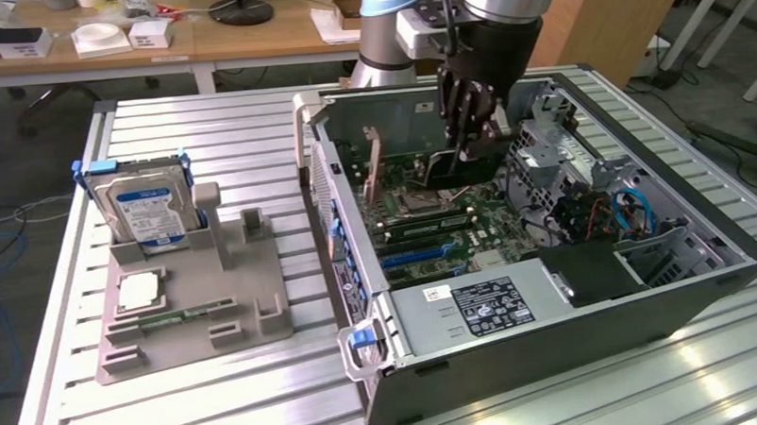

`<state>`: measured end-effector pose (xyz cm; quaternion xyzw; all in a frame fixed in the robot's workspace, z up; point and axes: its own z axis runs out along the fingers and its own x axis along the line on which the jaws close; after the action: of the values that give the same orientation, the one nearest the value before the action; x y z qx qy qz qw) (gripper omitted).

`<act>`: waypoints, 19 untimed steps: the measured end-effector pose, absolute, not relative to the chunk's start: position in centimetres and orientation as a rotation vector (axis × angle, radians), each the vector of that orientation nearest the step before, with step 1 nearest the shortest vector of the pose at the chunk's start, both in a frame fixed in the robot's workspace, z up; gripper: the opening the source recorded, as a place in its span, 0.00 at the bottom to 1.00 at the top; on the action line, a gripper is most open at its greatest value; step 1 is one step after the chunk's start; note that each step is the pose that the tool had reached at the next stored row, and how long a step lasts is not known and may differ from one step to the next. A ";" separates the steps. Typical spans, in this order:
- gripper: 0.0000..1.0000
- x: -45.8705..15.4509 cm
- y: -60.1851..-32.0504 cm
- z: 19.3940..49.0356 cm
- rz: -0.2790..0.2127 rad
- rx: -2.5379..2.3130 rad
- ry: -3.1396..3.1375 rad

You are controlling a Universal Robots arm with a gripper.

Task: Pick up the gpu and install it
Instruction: 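Insert the gpu into the slot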

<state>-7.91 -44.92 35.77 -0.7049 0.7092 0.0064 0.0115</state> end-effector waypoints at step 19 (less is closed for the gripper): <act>0.26 -8.0 -44.9 35.6 0.024 -2.199 2.214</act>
<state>-8.03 -44.92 35.59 -0.7046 0.7094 0.0078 0.0102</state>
